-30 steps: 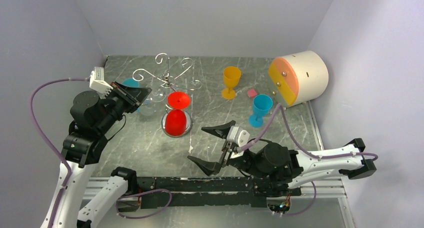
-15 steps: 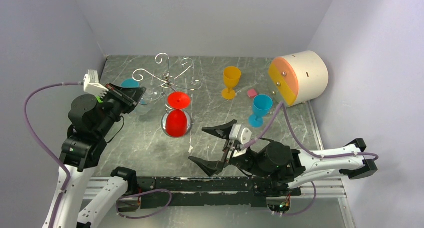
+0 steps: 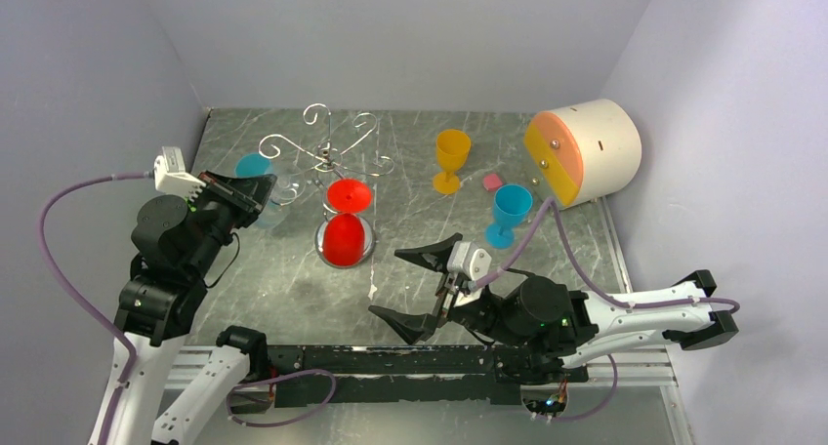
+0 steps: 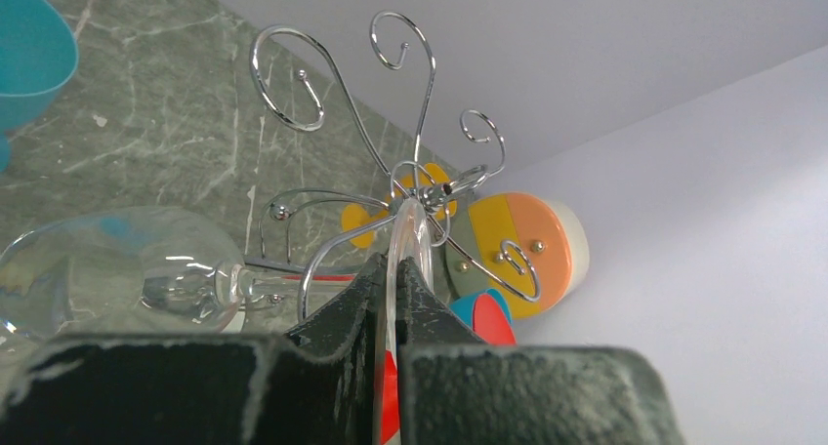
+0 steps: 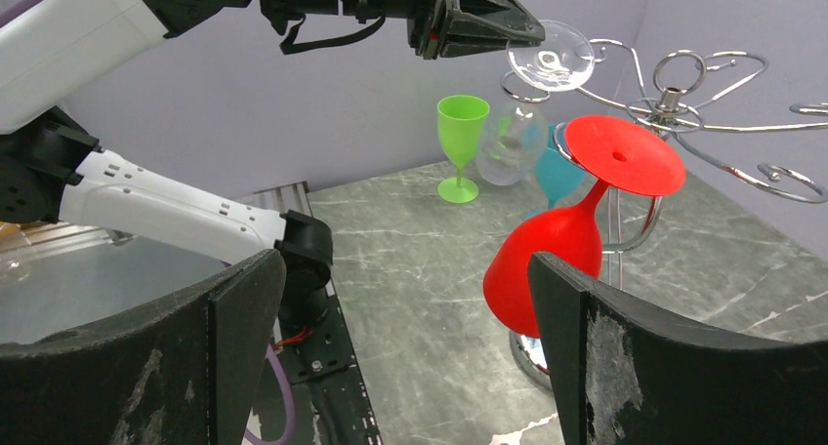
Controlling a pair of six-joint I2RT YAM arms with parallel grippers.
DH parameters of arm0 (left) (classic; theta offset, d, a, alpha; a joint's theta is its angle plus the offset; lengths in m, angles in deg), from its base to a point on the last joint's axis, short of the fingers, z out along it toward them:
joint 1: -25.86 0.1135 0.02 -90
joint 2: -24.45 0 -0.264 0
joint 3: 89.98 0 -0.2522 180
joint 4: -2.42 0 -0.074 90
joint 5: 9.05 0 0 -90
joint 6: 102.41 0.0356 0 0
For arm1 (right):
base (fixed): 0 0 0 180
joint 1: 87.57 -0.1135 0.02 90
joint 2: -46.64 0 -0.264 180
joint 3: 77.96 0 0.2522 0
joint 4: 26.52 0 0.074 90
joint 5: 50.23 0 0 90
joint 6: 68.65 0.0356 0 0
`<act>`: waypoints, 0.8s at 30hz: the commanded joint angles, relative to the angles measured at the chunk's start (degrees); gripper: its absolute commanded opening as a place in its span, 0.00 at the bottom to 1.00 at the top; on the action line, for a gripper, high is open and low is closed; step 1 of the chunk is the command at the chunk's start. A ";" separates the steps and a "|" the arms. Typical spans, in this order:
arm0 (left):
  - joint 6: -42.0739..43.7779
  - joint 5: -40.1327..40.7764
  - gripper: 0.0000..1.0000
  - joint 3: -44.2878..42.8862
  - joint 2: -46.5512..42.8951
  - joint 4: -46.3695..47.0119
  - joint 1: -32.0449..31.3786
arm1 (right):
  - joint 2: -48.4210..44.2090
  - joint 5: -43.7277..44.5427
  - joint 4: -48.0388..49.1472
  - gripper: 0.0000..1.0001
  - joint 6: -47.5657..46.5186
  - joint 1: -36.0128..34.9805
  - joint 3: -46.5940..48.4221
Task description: Place the wine glass upside down on the wine glass rack
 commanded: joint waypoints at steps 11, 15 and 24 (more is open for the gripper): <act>-1.06 1.16 0.07 0.02 -3.27 0.02 -0.31 | 0.54 0.77 0.66 1.00 0.72 -0.15 1.43; -2.71 -0.27 0.07 1.24 -4.95 0.58 -0.31 | 0.90 1.74 0.40 1.00 0.68 -0.17 1.45; -3.68 -2.15 0.07 3.14 -6.10 0.42 -0.38 | 1.25 2.42 0.26 1.00 0.69 -0.18 1.44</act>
